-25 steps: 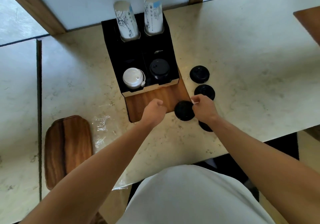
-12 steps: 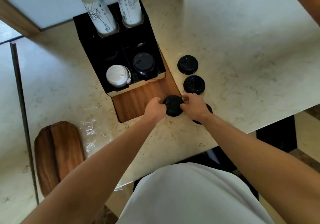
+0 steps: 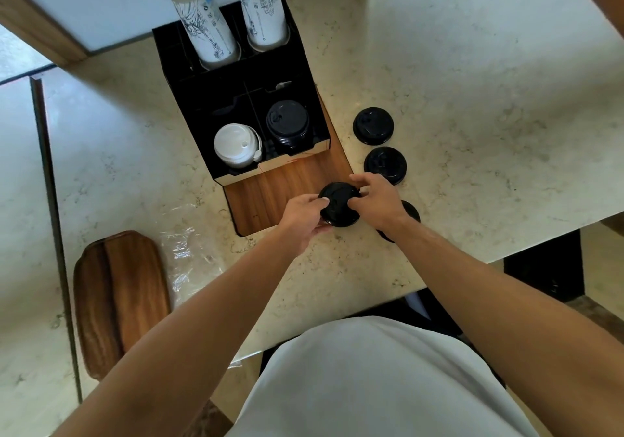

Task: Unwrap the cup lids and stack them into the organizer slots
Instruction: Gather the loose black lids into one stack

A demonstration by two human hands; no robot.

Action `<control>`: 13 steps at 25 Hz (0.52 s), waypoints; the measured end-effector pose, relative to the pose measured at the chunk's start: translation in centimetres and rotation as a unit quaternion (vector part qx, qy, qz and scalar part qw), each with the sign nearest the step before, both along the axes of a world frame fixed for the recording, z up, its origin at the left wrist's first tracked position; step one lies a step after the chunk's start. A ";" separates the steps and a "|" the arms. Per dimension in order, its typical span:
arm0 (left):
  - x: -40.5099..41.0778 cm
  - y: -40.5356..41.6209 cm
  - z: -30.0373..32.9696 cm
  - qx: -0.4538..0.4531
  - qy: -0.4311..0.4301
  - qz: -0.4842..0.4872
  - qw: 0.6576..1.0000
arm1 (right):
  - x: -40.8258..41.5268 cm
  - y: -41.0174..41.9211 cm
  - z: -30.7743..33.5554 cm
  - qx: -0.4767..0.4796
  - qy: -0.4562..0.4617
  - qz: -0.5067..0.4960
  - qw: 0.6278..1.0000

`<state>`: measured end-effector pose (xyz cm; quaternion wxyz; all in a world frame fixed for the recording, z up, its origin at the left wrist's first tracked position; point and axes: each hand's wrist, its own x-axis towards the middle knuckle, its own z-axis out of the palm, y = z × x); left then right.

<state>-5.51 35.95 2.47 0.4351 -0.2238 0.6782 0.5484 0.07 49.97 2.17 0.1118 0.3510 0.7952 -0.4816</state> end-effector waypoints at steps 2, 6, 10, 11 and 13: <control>0.1 -0.6 0.8 0.044 -0.024 0.028 0.998 | -0.2 -0.1 0.4 -0.015 0.016 -0.005 1.000; 0.4 -2.3 1.6 0.127 -0.067 0.093 0.985 | -0.5 -0.3 0.9 -0.034 0.037 -0.043 0.998; 0.8 -3.8 1.5 0.163 -0.073 0.134 0.975 | -0.5 -0.8 0.4 -0.138 -0.005 -0.097 0.986; 0.8 -4.0 1.4 0.167 -0.075 0.143 0.973 | -0.4 -1.0 0.3 -0.161 -0.011 -0.102 0.982; 1.0 -4.3 1.1 0.175 -0.076 0.149 0.970 | -0.3 -1.2 0.2 -0.186 -0.002 -0.096 0.978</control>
